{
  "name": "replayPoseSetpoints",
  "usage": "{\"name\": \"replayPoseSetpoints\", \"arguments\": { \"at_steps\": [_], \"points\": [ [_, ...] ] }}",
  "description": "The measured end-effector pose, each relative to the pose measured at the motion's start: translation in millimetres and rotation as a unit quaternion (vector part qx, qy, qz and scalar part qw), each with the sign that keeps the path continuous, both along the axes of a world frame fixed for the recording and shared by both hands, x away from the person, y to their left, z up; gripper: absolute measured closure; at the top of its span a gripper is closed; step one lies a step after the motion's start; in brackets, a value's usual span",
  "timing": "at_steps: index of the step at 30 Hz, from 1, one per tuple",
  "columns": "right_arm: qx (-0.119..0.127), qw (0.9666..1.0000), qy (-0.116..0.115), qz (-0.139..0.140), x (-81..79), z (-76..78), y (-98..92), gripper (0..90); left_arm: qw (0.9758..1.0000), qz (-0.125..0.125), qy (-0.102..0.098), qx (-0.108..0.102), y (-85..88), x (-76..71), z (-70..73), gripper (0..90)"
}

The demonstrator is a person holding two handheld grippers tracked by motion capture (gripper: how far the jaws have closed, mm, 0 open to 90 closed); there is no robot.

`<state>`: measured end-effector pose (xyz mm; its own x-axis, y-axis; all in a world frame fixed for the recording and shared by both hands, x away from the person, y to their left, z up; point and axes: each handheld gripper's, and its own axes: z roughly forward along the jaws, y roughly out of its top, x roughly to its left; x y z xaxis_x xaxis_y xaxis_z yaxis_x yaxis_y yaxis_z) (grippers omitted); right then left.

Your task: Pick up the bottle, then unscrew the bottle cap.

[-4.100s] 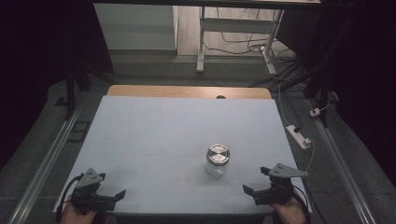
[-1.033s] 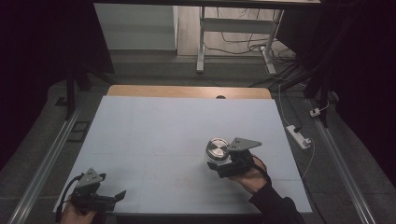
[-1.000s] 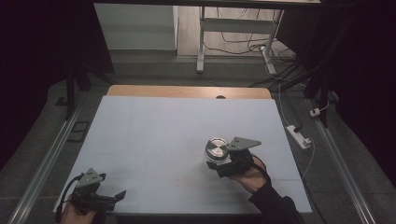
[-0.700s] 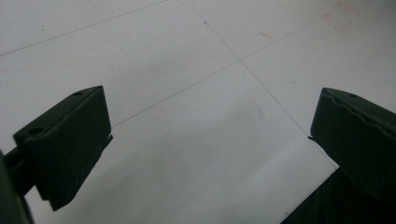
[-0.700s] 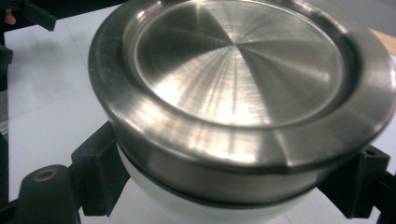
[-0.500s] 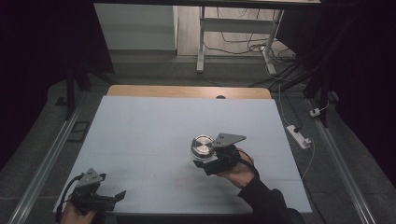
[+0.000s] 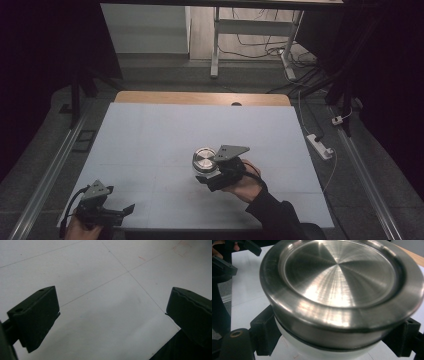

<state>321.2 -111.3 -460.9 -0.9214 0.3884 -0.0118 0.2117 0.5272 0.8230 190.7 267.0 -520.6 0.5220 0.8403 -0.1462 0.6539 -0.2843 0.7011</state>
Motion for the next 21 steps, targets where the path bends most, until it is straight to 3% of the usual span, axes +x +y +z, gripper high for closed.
{"name": "replayPoseSetpoints", "arguments": {
  "at_steps": [8, 21],
  "points": [
    [0.005, 1.0000, 0.000, -0.004, 1.1, 1.6, -3.8, 14.6, 0.9999, -0.006, 0.000, 0.009, -1.6, 0.6, 0.5, 0.0],
    [0.005, 1.0000, -0.002, -0.001, -0.4, 3.5, -5.0, 14.6, 0.9989, -0.040, -0.021, -0.014, -4.7, 7.9, 9.0, 0.0]
  ]
}}
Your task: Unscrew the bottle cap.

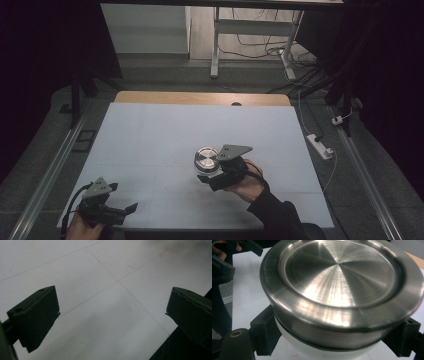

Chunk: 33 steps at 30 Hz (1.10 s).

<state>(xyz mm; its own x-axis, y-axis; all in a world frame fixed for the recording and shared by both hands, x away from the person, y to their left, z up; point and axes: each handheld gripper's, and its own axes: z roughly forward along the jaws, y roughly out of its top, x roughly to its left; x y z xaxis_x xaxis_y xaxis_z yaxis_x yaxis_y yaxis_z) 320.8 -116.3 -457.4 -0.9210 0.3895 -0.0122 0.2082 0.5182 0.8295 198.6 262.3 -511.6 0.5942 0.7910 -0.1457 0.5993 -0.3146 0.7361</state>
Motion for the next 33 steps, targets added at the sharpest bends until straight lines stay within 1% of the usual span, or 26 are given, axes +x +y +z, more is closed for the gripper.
{"name": "replayPoseSetpoints", "arguments": {
  "at_steps": [1, 5, 9, 12, 16, 19, 24, 28, 30, 31, 33],
  "points": [
    [0.000, 1.0000, 0.000, 0.000, -0.2, 0.1, 0.0, 14.7, 1.0000, -0.005, -0.005, -0.003, -0.3, 2.0, 1.4, 0.0],
    [0.000, 1.0000, -0.001, 0.003, -0.8, -0.2, 0.0, 14.6, 0.9996, -0.022, -0.015, -0.003, -3.4, 8.8, 7.3, 0.0],
    [0.000, 1.0000, -0.002, 0.005, -1.2, 0.2, -0.3, 14.6, 0.9986, -0.039, -0.029, -0.022, -8.6, 14.7, 14.1, 0.0],
    [0.002, 1.0000, -0.002, 0.006, -1.4, 1.1, -0.7, 14.6, 0.9972, -0.054, -0.043, -0.029, -13.8, 18.4, 18.9, 0.0],
    [0.005, 1.0000, 0.000, 0.008, -1.9, 1.5, -0.6, 14.6, 0.9961, -0.062, -0.047, -0.042, -18.3, 25.6, 24.4, 0.0],
    [0.004, 1.0000, -0.001, 0.008, -2.3, 1.7, -0.3, 14.6, 0.9955, -0.068, -0.054, -0.039, -22.2, 30.6, 29.7, 0.0],
    [0.003, 0.9999, -0.001, 0.011, -2.1, 1.3, -0.4, 14.6, 0.9946, -0.077, -0.063, -0.028, -30.3, 38.6, 38.1, 0.0],
    [0.003, 0.9999, -0.003, 0.012, -2.2, 1.9, -0.5, 14.6, 0.9934, -0.091, -0.065, -0.023, -37.9, 44.5, 42.9, 0.0],
    [0.004, 0.9999, -0.003, 0.013, -2.3, 2.1, -0.5, 14.7, 0.9929, -0.096, -0.065, -0.023, -41.4, 47.3, 45.2, 0.0],
    [0.004, 0.9999, -0.003, 0.013, -2.4, 2.4, -0.5, 14.6, 0.9931, -0.094, -0.066, -0.025, -43.2, 49.1, 46.6, 0.0],
    [0.004, 0.9999, -0.003, 0.014, -2.5, 2.7, -0.4, 14.6, 0.9927, -0.097, -0.063, -0.034, -44.9, 52.1, 48.3, 0.0]
  ]
}}
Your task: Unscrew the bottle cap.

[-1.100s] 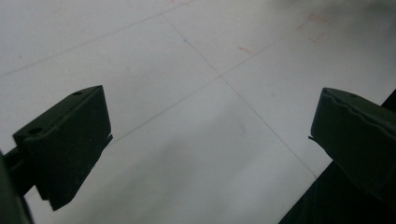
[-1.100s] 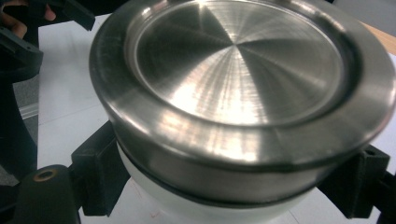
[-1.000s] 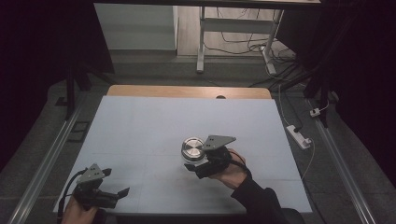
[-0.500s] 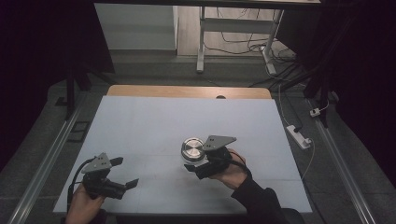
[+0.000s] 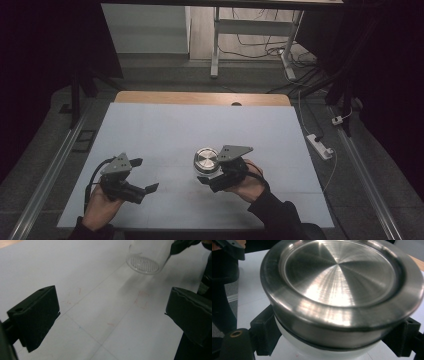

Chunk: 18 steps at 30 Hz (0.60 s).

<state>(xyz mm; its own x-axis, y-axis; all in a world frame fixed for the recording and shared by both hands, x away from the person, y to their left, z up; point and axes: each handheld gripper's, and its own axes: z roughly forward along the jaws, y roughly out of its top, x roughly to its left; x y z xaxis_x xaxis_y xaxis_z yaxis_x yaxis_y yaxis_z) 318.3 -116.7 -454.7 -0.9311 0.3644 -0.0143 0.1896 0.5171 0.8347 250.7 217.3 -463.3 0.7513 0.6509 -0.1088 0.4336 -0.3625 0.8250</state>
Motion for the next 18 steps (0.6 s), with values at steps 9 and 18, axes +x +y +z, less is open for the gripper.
{"name": "replayPoseSetpoints", "arguments": {
  "at_steps": [9, 18],
  "points": [
    [-0.002, 1.0000, -0.002, 0.007, -0.5, 1.1, 0.4, 14.7, 0.9993, -0.037, -0.008, -0.004, -13.7, 13.0, 8.9, 0.0],
    [-0.003, 0.9999, -0.005, 0.014, -1.2, 2.1, 0.8, 14.6, 0.9967, -0.078, -0.023, 0.004, -29.9, 24.7, 18.5, 0.0]
  ]
}}
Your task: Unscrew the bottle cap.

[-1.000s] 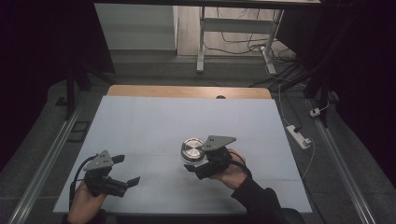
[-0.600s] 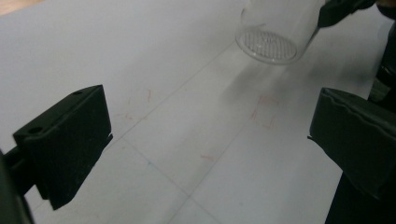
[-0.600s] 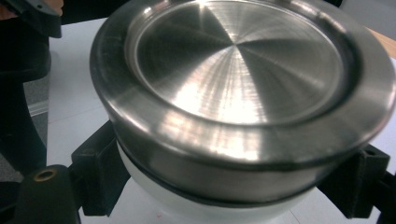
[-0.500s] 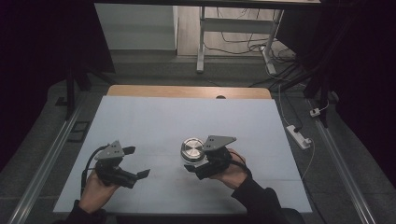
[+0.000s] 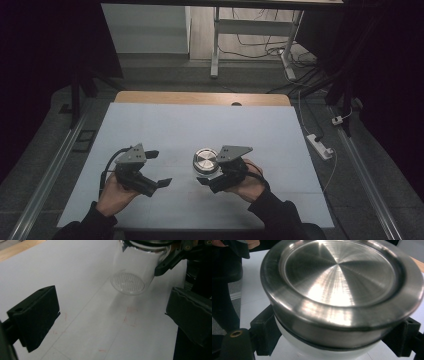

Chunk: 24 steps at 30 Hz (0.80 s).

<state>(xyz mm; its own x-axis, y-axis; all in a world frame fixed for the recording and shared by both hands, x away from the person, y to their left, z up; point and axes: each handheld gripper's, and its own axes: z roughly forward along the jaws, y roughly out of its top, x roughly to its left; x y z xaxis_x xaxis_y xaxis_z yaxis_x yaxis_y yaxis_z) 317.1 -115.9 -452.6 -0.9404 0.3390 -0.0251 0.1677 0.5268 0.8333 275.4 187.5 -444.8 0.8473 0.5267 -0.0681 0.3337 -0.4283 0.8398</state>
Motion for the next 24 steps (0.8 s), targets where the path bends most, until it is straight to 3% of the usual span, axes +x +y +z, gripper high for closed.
{"name": "replayPoseSetpoints", "arguments": {
  "at_steps": [8, 15, 19, 24],
  "points": [
    [0.002, 1.0000, 0.002, 0.007, -0.5, 0.7, 1.3, 14.6, 0.9996, -0.027, -0.008, -0.008, -13.5, 11.2, 12.8, 0.0],
    [0.002, 0.9999, 0.004, 0.015, 0.1, 1.8, 1.3, 14.6, 0.9973, -0.072, -0.007, -0.016, -28.5, 22.6, 20.7, 0.0],
    [0.002, 0.9997, 0.009, 0.024, 1.0, 1.1, 2.5, 14.6, 0.9938, -0.109, -0.008, -0.021, -37.4, 28.4, 22.2, 0.0],
    [0.000, 0.9988, 0.011, 0.047, 1.4, -0.2, 4.1, 14.6, 0.9863, -0.163, -0.016, -0.013, -50.3, 34.8, 23.5, 0.0]
  ]
}}
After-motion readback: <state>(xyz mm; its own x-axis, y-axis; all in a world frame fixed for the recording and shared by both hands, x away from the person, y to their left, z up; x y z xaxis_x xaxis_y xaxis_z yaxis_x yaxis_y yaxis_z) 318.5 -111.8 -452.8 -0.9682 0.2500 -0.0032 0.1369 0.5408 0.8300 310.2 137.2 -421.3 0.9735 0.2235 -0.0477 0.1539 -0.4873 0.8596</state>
